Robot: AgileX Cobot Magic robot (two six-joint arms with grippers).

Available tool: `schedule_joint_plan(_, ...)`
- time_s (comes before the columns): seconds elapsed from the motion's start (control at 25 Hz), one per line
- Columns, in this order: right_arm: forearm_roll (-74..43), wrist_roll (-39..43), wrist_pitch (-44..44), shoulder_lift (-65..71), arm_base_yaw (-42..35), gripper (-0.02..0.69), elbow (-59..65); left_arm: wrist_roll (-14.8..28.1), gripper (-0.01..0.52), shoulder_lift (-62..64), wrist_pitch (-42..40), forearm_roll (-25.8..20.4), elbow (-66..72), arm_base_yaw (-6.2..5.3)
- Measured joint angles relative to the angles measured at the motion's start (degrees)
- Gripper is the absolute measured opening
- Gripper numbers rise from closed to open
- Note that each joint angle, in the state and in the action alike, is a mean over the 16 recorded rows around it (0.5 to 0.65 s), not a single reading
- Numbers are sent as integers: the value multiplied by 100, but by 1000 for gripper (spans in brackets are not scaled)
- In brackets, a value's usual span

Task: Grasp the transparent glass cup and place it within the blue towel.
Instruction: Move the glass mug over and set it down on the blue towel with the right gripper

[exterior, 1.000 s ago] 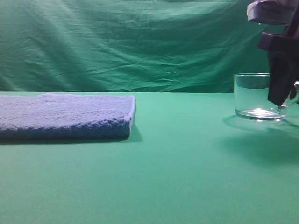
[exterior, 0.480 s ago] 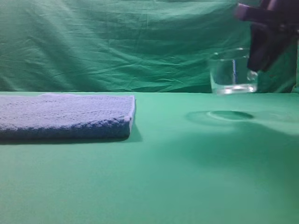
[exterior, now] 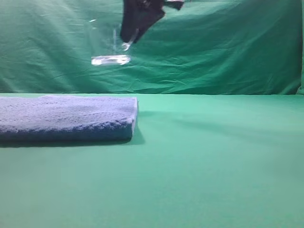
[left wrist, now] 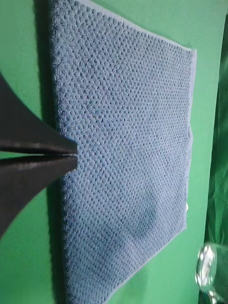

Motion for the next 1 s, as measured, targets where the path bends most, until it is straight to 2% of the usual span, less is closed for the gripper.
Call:
schedule_joint_plan(0.32, 18, -279, -366, 1297, 452, 119, -1096, 0, 0, 0, 0, 0, 0, 0)
schedule_joint_plan(0.56, 18, -295, -596, 1645, 472, 248, -1340, 0, 0, 0, 0, 0, 0, 0)
schedule_joint_plan(0.68, -15, -189, -503, 1567, 458, 320, -1377, 0, 0, 0, 0, 0, 0, 0)
schedule_joint_plan(0.76, -47, -91, -321, 1419, 448, 344, -1401, 0, 0, 0, 0, 0, 0, 0)
schedule_joint_plan(0.88, -113, 98, 114, 1068, 434, 340, -1437, 0, 0, 0, 0, 0, 0, 0)
schedule_joint_plan(1.0, -216, 386, 668, 587, 422, 295, -1474, 0, 0, 0, 0, 0, 0, 0)
